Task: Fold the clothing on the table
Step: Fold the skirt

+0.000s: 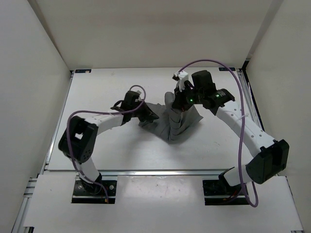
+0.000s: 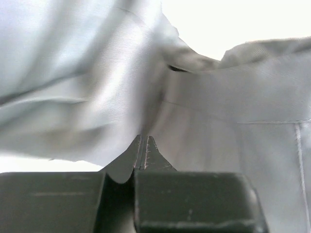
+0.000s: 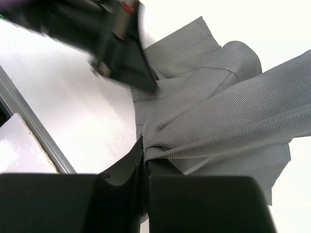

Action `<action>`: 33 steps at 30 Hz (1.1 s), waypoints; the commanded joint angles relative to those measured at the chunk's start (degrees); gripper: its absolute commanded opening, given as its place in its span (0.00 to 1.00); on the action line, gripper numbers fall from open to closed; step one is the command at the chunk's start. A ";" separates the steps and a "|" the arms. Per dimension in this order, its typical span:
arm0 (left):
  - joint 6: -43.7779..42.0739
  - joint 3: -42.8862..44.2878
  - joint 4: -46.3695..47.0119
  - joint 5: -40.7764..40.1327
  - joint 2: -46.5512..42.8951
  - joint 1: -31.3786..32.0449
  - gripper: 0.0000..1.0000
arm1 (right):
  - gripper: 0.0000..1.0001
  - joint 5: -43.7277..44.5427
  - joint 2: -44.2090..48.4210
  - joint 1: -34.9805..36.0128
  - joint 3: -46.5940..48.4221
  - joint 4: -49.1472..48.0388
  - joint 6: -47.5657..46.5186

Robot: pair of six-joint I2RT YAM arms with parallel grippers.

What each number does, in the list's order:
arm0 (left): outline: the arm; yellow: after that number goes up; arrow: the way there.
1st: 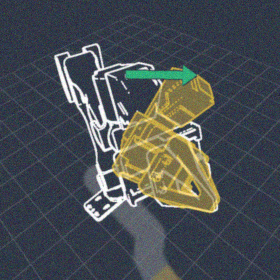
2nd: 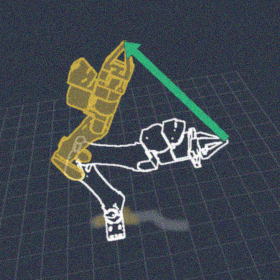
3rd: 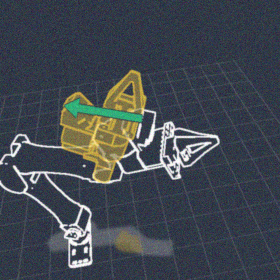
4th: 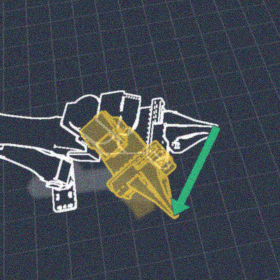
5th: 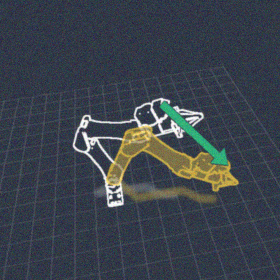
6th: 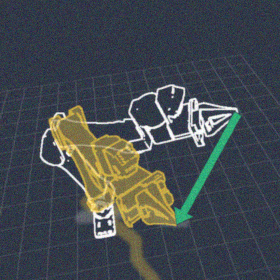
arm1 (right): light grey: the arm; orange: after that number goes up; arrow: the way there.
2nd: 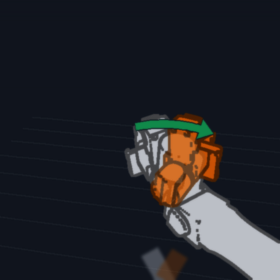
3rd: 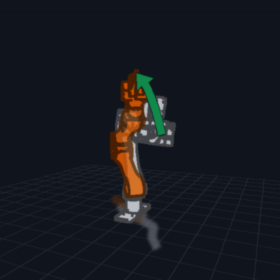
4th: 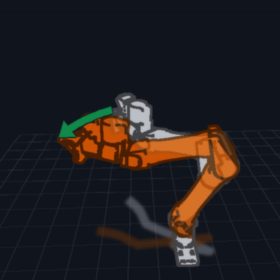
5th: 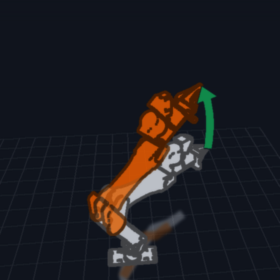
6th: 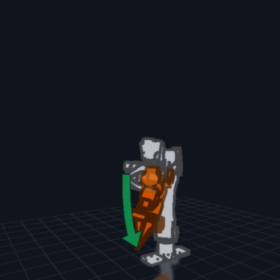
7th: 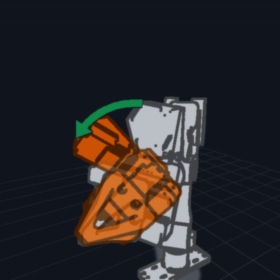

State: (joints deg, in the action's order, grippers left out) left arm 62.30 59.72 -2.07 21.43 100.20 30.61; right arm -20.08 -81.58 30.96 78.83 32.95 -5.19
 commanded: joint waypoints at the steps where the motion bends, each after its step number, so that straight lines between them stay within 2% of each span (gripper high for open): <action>1: -2.79 -6.28 -2.41 -2.70 -8.51 -6.87 0.00 | 0.00 0.82 -0.59 1.38 3.78 -2.28 -1.75; 3: -4.98 -8.91 -4.17 -3.50 -10.63 -10.91 0.00 | 0.00 1.26 -1.21 2.34 4.23 -2.27 -2.02; 7: -9.82 -8.66 -4.18 -5.17 -11.17 -15.66 0.00 | 0.00 1.53 -1.83 2.53 4.50 -1.93 -2.28; 16: -15.28 -1.63 -5.40 -6.48 -0.89 -10.75 0.00 | 0.00 3.99 -3.14 5.16 5.89 -2.36 -3.51; 21: -15.36 -5.05 -5.76 -8.69 -0.80 -11.71 0.00 | 0.00 7.06 -6.48 7.70 10.98 -2.98 -4.48; 25: -19.14 -1.29 -9.26 -5.61 6.47 -10.14 0.00 | 0.00 7.34 -10.43 11.04 16.61 -2.90 -5.09; 27: -18.02 -0.22 -9.45 -4.82 7.81 -9.26 0.00 | 0.00 6.46 -14.99 13.32 20.29 -3.68 -4.74; 29: -15.65 -3.28 -7.08 -6.13 5.45 -9.69 0.00 | 0.04 6.10 -19.46 16.66 22.24 -4.03 -5.35; 31: -12.04 -7.40 -9.77 -14.09 -3.03 -12.57 0.00 | 0.05 6.71 -24.57 19.47 24.44 -6.13 -6.49; 32: -8.46 -12.30 -11.28 -16.40 -6.48 -15.29 0.00 | 0.06 7.93 -26.77 21.58 25.31 -7.53 -7.46; 33: -5.12 -15.57 -10.25 -19.21 -14.52 -19.06 0.00 | 0.26 8.03 -28.35 21.77 25.15 -10.33 -5.99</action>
State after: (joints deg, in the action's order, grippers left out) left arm 49.87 51.62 -7.94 12.36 99.94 18.94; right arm -12.86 -105.34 49.21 102.15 28.77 -9.98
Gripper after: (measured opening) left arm 0.025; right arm 0.194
